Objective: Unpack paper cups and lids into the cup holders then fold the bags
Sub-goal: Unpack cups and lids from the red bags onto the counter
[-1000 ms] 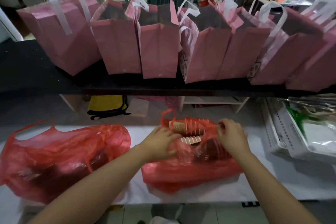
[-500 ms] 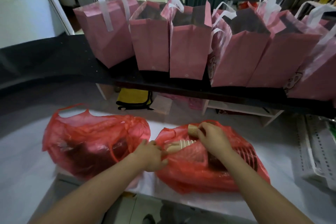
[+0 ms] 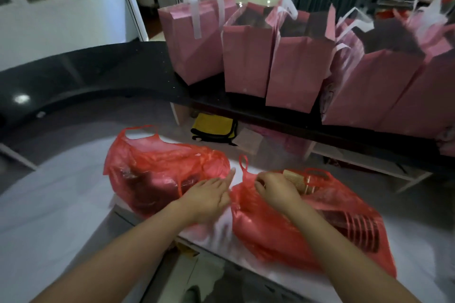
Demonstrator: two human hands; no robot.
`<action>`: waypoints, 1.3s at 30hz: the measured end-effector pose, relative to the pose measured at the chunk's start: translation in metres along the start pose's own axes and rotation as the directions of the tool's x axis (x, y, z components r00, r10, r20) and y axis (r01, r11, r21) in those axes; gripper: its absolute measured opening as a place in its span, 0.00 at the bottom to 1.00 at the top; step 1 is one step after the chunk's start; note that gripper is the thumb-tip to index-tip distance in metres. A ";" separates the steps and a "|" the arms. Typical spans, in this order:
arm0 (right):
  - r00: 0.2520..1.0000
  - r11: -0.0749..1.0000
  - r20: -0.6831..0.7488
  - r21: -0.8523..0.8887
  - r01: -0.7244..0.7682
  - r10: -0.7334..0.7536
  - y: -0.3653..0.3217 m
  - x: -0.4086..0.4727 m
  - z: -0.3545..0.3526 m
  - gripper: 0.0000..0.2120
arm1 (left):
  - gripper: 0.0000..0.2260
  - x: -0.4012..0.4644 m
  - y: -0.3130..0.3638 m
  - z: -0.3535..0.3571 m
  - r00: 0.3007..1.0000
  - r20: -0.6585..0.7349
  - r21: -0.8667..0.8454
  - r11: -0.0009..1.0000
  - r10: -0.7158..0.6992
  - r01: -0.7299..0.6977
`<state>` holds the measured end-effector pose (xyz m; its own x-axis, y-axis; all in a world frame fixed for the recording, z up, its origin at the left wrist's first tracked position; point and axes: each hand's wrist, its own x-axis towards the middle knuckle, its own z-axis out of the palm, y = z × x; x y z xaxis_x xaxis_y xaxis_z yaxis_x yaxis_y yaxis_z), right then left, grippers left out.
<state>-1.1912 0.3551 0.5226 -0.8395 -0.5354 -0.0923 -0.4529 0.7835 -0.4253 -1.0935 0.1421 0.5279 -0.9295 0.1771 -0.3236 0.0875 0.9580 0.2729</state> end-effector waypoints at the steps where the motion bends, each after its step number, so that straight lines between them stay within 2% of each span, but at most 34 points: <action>1: 1.000 1.000 -0.026 0.014 0.012 -0.012 -0.010 0.005 -0.002 0.09 | 0.28 -0.002 -0.007 -0.008 0.997 -0.074 -0.008 1.000 -0.005 0.004; 5: 0.993 0.996 -0.092 0.044 0.072 -0.068 -0.057 0.028 -0.006 0.10 | 0.20 -0.009 -0.051 -0.041 0.926 -0.374 0.107 0.994 0.048 -0.008; 8: 0.980 0.987 -0.139 0.062 0.150 -0.140 -0.101 0.049 -0.003 0.12 | 0.19 -0.012 -0.108 -0.060 0.883 -0.469 0.086 0.995 0.000 0.046; 10: 0.973 0.980 -0.150 0.063 0.188 -0.177 -0.136 0.065 0.006 0.12 | 0.19 -0.012 -0.151 -0.067 0.910 -0.412 0.112 0.988 -0.049 0.105; 13: 0.973 0.982 -0.143 0.029 0.189 -0.183 -0.189 0.093 0.032 0.10 | 0.22 -0.011 -0.208 -0.070 0.960 -0.235 0.244 0.947 -0.151 0.208; 15: 0.975 0.988 -0.157 -0.016 0.154 -0.155 -0.219 0.113 0.054 0.10 | 0.24 -0.014 -0.237 -0.066 0.977 -0.113 0.294 0.933 -0.182 0.207; 17: 0.976 0.990 -0.170 -0.051 0.132 -0.139 -0.244 0.131 0.073 0.10 | 0.23 -0.023 -0.257 -0.061 0.988 -0.042 0.299 0.941 -0.149 0.155; 19: 0.977 0.988 -0.149 -0.071 0.140 -0.149 -0.262 0.147 0.086 0.10 | 0.20 -0.037 -0.269 -0.059 0.998 -0.015 0.298 0.953 -0.053 0.055; 22: 0.981 0.961 0.038 -0.197 0.195 -0.192 -0.275 0.160 0.102 0.13 | 0.16 -0.062 -0.277 -0.058 0.991 -0.027 0.281 0.952 0.134 -0.121; 24: 0.978 0.956 0.149 -0.234 0.177 -0.145 -0.274 0.155 0.111 0.17 | 0.15 -0.078 -0.283 -0.056 0.974 -0.041 0.265 0.942 0.225 -0.206; 28: 0.980 0.955 0.196 -0.288 0.075 -0.018 -0.263 0.123 0.121 0.16 | 0.11 -0.088 -0.297 -0.048 0.981 -0.041 0.030 0.982 0.189 -0.188; 31: 0.974 0.933 0.218 -0.360 0.021 0.063 -0.259 0.097 0.119 0.15 | 0.08 -0.075 -0.308 -0.040 0.981 -0.022 0.121 0.974 0.195 -0.191; 33: 0.959 0.923 0.252 -0.385 -0.022 0.128 -0.258 0.081 0.120 0.21 | 0.12 -0.065 -0.316 -0.035 0.971 -0.015 0.208 0.950 0.240 -0.232; 35: 0.933 0.900 0.299 -0.433 -0.053 0.199 -0.257 0.065 0.124 0.33 | 0.25 -0.057 -0.324 -0.030 0.964 0.021 0.327 0.910 0.264 -0.256; 37: 0.905 0.881 0.335 -0.467 -0.081 0.261 -0.254 0.052 0.132 0.42 | 0.39 -0.050 -0.331 -0.027 0.970 0.099 0.403 0.882 0.222 -0.243; 39: 0.890 0.887 0.347 -0.446 -0.121 0.295 -0.247 0.048 0.141 0.47 | 0.45 -0.042 -0.338 -0.025 0.977 0.132 0.423 0.882 0.167 -0.208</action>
<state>-1.0774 0.0917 0.4962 -0.7772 -0.3545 -0.5199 -0.4342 0.9001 0.0353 -1.0933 -0.1951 0.4722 -0.8464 0.3628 -0.3899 0.4220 0.9035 -0.0752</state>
